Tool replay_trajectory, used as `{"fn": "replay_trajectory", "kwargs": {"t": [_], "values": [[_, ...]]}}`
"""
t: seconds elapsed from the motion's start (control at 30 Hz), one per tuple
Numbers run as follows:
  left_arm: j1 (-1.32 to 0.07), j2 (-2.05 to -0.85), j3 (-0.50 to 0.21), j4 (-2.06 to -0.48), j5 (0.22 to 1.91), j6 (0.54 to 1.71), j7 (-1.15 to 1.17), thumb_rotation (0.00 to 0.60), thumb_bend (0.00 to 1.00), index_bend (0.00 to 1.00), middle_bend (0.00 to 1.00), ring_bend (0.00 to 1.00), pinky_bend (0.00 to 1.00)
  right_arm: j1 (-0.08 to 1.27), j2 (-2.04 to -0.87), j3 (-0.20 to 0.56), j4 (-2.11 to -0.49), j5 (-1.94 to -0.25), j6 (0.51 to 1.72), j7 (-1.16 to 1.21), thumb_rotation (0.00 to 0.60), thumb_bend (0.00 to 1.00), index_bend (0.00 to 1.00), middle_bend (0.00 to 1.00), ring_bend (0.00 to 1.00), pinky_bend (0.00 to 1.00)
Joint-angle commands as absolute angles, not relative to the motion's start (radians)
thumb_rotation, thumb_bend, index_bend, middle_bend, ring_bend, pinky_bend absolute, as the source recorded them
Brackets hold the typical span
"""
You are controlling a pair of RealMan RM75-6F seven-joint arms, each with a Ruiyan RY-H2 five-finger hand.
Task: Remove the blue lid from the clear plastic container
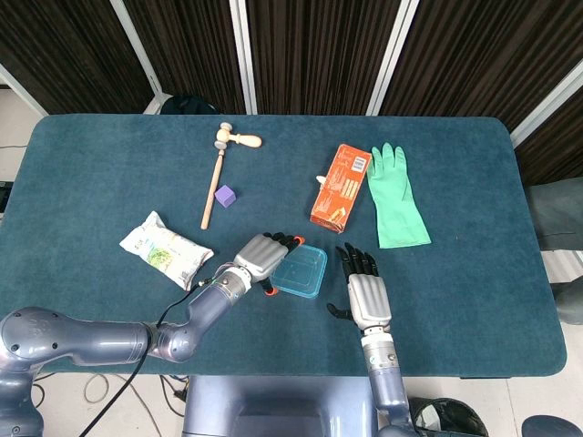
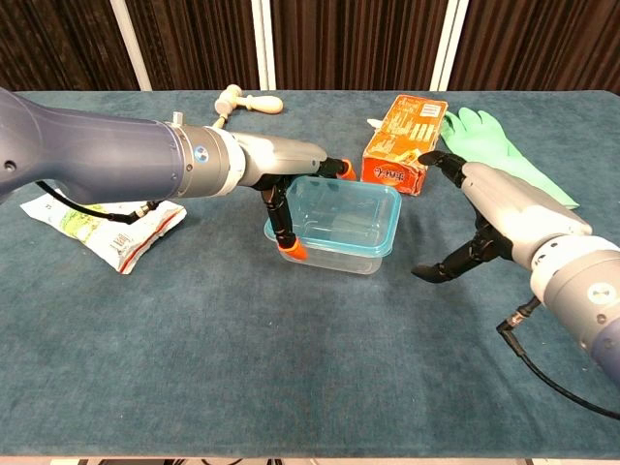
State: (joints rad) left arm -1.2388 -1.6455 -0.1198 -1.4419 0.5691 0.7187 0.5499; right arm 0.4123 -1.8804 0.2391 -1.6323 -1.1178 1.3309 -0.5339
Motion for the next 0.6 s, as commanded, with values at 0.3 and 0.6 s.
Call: {"fn": "replay_trajectory", "kwargs": {"t": [0.3,0.6], "values": [[-1.255,-1.676,-0.116,-1.406,0.575,0.7,0.524,0.6,0.3,0.08,0.24,0.15,0.31,0.435,-1.906,0.257,-1.616,-1.11,1.333,-0.533,0.6,0.24,0.0,0.0,0.0,0.0],[-1.246,-1.685,-0.111,-1.403,0.59,0.716,0.505,0.6,0.3,0.08,0.24,0.15,0.31,0.433,-1.911,0.242,-1.611,-1.103,1.338,-0.536,0.6,0.23,0.0,0.0,0.0,0.0]]}}
